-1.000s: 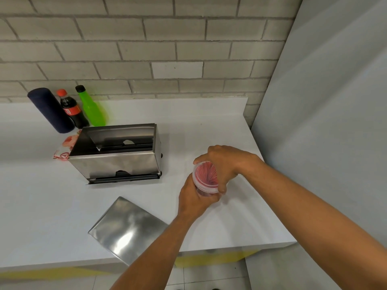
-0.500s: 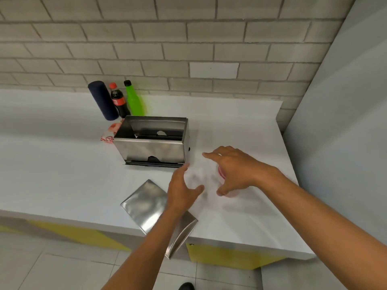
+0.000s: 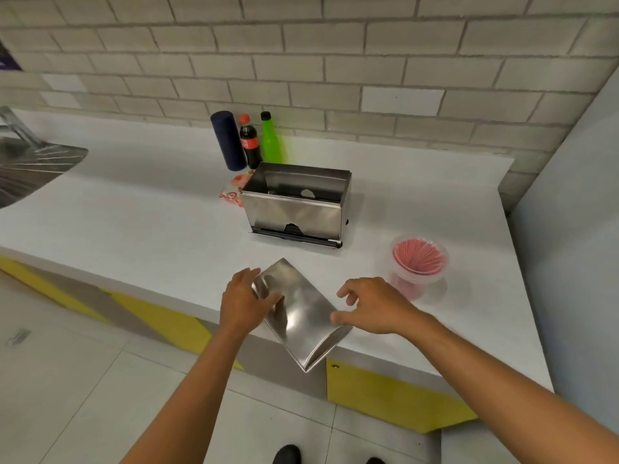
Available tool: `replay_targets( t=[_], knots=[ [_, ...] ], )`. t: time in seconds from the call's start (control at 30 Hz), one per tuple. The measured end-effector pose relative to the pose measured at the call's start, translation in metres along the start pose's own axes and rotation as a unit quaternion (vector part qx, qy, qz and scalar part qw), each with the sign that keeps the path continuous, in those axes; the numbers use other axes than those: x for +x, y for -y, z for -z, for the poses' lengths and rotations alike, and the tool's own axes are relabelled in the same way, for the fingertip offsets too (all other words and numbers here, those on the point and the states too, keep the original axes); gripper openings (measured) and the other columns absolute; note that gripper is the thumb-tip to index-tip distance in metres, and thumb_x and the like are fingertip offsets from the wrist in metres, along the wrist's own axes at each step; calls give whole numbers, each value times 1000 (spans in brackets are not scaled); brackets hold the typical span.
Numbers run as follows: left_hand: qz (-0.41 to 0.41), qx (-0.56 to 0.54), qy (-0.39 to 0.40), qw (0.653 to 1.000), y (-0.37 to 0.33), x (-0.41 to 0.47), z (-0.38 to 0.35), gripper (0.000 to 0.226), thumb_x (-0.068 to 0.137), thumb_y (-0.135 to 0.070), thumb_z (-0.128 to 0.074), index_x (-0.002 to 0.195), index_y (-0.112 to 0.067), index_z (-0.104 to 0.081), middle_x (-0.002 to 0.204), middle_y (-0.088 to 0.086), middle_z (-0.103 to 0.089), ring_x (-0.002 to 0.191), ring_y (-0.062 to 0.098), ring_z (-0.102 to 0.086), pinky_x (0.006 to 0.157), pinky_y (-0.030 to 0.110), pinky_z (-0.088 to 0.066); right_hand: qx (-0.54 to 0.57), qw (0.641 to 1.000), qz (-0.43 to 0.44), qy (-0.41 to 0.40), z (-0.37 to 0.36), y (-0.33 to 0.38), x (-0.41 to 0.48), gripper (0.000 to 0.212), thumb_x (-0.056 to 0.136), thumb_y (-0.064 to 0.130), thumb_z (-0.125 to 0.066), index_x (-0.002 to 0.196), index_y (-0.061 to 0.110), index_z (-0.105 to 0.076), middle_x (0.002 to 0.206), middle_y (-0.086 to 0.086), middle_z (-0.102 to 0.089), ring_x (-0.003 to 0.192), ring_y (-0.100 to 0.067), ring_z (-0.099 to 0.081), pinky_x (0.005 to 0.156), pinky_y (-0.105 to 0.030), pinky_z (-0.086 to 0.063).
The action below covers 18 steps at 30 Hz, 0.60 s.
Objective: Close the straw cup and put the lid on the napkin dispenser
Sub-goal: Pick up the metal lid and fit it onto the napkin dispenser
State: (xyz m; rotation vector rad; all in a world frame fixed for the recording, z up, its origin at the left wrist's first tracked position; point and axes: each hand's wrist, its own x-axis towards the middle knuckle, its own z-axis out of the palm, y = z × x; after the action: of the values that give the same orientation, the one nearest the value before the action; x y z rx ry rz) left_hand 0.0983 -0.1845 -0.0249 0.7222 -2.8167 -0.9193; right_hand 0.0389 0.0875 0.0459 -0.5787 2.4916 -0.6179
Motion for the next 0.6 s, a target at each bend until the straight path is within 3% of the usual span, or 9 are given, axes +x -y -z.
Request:
replay_targets(
  t=[0.1, 0.2, 0.27, 0.33, 0.4, 0.47, 0.6],
  knots=[
    [-25, 55, 33, 998, 11, 7, 2, 91, 79, -66, -76, 150, -17, -50, 152, 7, -52, 136, 31, -51, 111, 49, -42, 46, 998, -52, -12, -19, 0, -8, 52, 76, 60, -77, 117, 27, -72, 108, 8, -71, 99, -13, -67, 86, -32, -56],
    [-44, 63, 49, 996, 18, 13, 3, 93, 76, -74, -72, 147, -17, -53, 137, 5, -64, 123, 30, -59, 103, 45, -47, 88, 990, -101, -42, -40, 5, -17, 36, 74, 58, -78, 94, 28, -79, 97, 8, -74, 92, -12, -70, 84, -36, -60],
    [-57, 63, 56, 995, 21, 17, 5, 93, 73, -77, -71, 143, -19, -55, 128, 3, -68, 117, 28, -61, 98, 45, -49, 110, 982, -143, -58, -56, 10, -22, 28, 75, 57, -78, 75, 29, -80, 79, 11, -75, 78, -10, -69, 74, -34, -60],
    [-71, 67, 60, 993, 24, 22, 7, 92, 71, -78, -71, 140, -19, -56, 127, 2, -68, 117, 28, -60, 96, 44, -48, 116, 973, -193, -58, -72, 19, -28, 37, 74, 60, -75, 56, 28, -74, 55, 9, -68, 56, -13, -66, 63, -31, -57],
    [-82, 69, 79, 991, 28, 28, 10, 90, 69, -78, -72, 137, -20, -58, 126, 2, -67, 116, 29, -59, 97, 45, -49, 132, 959, -246, -56, -88, 26, -32, 49, 72, 64, -72, 61, 16, -73, 52, 2, -70, 48, -21, -68, 65, -32, -62],
    [-89, 68, 91, 990, 29, 33, 11, 89, 69, -76, -74, 136, -20, -59, 126, 2, -67, 116, 29, -58, 97, 47, -50, 180, 941, -279, -57, -100, 28, -34, 63, 72, 64, -72, 78, 1, -77, 64, -7, -77, 54, -24, -73, 70, -36, -66],
    [-103, 49, 119, 986, 32, 41, 15, 88, 69, -69, -80, 136, -17, -59, 126, 4, -66, 117, 30, -58, 96, 47, -50, 320, 890, -307, -107, -122, 35, -34, 47, 80, 47, -79, 89, 1, -80, 78, -12, -80, 57, -21, -72, 59, -33, -62]
  ],
)
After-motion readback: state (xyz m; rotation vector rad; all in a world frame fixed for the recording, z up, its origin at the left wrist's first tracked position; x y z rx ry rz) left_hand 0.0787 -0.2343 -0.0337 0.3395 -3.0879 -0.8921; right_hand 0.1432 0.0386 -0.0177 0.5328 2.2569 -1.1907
